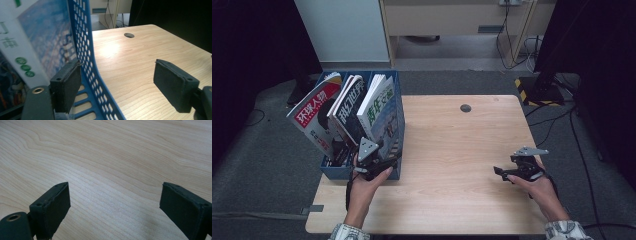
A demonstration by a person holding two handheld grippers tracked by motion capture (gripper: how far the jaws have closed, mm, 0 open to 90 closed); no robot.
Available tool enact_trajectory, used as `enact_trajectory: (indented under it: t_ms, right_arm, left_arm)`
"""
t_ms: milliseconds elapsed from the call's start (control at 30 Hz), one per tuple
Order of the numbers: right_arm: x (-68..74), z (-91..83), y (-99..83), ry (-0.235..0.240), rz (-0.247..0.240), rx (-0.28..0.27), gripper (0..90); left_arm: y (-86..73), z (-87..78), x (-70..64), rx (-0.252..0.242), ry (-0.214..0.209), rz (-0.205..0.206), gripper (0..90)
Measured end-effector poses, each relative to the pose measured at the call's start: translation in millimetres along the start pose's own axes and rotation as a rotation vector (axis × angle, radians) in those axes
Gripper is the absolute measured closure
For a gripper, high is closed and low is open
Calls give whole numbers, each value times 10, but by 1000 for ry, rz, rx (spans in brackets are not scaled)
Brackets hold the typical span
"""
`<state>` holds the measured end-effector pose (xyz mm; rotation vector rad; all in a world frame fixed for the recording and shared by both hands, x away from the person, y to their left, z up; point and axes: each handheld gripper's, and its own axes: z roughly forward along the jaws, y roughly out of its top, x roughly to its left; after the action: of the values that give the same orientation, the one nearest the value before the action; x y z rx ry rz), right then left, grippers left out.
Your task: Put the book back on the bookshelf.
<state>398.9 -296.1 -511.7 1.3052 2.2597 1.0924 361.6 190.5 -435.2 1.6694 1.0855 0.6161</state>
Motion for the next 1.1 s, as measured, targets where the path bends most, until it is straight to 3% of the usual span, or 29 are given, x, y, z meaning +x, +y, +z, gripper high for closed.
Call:
enact_trajectory:
  t_ms: [300,633,900,1000,1100]
  right_arm:
    - [-9,7,-9,-1,15,5,93]
    - [1,16,-15,-6,21,11,85]
    - [-5,9,-6,-10,31,-3,74]
    - [-9,11,-7,-16,30,0,73]
    - [-11,9,-3,-13,37,-4,73]
  left_arm:
    - [14,84,-98,13,-33,11,149]
    - [61,240,-298,41,-89,38,100]
    - [99,356,-401,61,-138,27,64]
    - [114,407,-420,52,-174,-12,59]
    - [140,455,-471,54,-186,-2,59]
